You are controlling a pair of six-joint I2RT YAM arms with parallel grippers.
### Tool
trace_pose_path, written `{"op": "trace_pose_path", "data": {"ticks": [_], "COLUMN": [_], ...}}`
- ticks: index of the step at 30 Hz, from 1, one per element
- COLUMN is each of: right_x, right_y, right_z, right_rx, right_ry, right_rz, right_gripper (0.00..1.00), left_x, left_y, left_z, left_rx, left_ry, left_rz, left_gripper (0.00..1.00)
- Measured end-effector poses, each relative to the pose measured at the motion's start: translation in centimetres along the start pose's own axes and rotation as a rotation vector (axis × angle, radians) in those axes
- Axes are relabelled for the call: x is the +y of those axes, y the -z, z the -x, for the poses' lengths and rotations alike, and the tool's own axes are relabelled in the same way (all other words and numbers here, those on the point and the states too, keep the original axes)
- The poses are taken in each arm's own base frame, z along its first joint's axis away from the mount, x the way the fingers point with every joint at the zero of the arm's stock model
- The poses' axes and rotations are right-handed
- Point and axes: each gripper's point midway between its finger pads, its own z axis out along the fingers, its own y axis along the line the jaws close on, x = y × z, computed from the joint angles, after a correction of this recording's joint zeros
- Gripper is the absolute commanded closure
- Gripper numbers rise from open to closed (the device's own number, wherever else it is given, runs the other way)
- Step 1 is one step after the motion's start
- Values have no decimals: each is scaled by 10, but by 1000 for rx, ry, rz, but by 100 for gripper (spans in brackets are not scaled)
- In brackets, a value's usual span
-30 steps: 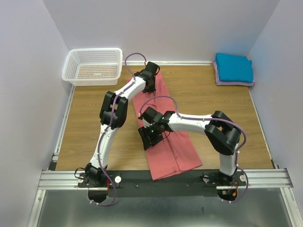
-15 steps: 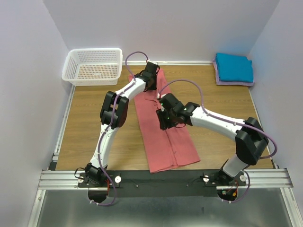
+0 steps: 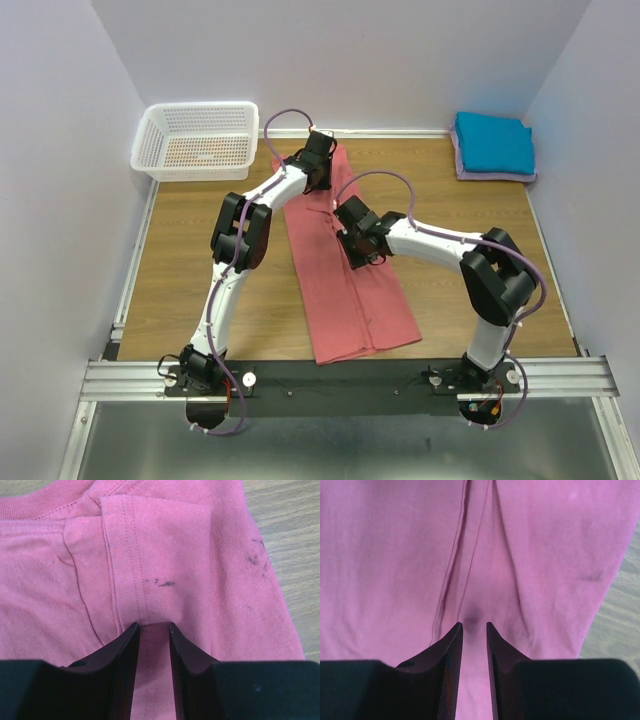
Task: Fold and stack the t-shirts
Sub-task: Fold the tshirt
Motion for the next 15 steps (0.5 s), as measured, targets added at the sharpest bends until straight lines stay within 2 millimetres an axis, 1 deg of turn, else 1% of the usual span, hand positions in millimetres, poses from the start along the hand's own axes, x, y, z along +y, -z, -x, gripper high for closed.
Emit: {"op": "trace_pose_path", "data": {"ticks": [6,12,15], "right_x": [4,7,8], "right_y": [-10,-13,-16], "right_z": [8,13,15], "right_rx": [-10,-19,-21], "right_ry": [-2,-3,-4], "right_rz": [4,13,17], "right_gripper": [68,68,72], "left_x": [0,0,0], "left_y": [0,0,0], "left_z": [0,0,0], "left_rx": [-2,-2,-2], "left_ry": [1,1,1], "left_rz": [-1,-1,-1], "left_gripper": [61,61,61]}}
